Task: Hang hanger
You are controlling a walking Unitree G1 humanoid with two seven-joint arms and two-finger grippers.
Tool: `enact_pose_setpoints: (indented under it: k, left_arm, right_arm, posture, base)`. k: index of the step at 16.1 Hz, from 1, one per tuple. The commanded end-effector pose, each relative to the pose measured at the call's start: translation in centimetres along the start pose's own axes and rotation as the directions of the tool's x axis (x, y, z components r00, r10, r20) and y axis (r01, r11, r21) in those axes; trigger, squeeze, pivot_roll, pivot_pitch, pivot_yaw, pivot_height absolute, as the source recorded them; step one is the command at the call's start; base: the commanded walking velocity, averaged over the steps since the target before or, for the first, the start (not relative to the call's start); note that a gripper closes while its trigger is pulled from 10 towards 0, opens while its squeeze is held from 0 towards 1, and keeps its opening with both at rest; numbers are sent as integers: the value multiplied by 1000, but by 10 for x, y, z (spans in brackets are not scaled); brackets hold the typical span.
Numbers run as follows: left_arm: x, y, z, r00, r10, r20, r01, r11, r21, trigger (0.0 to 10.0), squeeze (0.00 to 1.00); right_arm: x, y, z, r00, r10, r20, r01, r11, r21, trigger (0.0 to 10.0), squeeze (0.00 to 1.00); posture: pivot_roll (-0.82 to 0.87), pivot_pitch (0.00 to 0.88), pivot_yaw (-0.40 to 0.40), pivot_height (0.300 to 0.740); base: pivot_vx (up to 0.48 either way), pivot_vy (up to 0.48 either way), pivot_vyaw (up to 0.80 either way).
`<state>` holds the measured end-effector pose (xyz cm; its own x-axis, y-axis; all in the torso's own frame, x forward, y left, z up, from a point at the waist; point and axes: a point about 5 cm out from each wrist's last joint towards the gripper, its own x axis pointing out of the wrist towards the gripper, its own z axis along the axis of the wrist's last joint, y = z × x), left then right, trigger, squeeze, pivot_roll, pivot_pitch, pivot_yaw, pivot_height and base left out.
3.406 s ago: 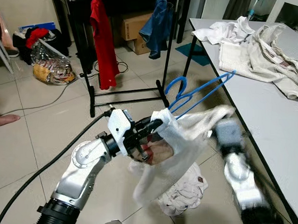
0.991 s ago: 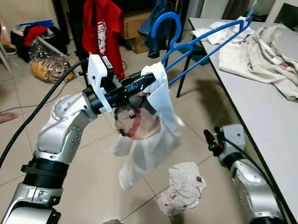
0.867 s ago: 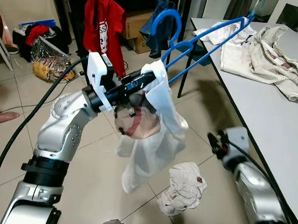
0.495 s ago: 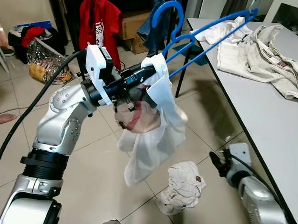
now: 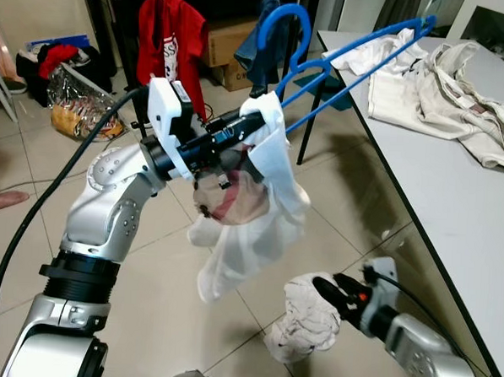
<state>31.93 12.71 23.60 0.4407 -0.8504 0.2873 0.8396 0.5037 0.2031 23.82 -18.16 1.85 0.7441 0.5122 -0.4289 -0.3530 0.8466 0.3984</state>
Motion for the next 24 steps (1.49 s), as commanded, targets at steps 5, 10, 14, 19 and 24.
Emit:
enact_pose_setpoints:
  k: [5, 10, 14, 19, 24]
  left_arm:
    - [21, 3, 7, 999, 5, 54, -9, 998, 65, 10000, 0]
    - [29, 6, 9, 998, -11, 69, 5, 996, 86, 10000, 0]
    - [30, 4, 8, 997, -19, 77, 13, 997, 81, 10000, 0]
    - [32, 1, 11, 995, -36, 89, 29, 996, 86, 10000, 0]
    - [35, -4, 11, 994, -55, 96, 47, 996, 79, 10000, 0]
  right_arm:
    - [20, 25, -4, 984, 143, -105, -149, 988, -43, 10000, 0]
    - [35, 36, 0, 985, 142, -100, -149, 986, -69, 10000, 0]
    - [45, 30, 5, 997, 47, -68, -53, 996, -78, 10000, 0]
    - [59, 20, 18, 993, -120, -16, 116, 983, -142, 10000, 0]
    - [69, 25, 26, 991, -130, 31, 133, 979, -152, 10000, 0]
  posture:
    - [9, 0, 16, 723]
    - [-7, 0, 29, 723]
    - [-4, 0, 29, 723]
    - [8, 0, 28, 723]
    - [4, 0, 28, 723]
  base:
    - [0, 0, 0]
    - [0, 0, 0]
    - [0, 0, 0]
    - [0, 0, 0]
    - [0, 0, 0]
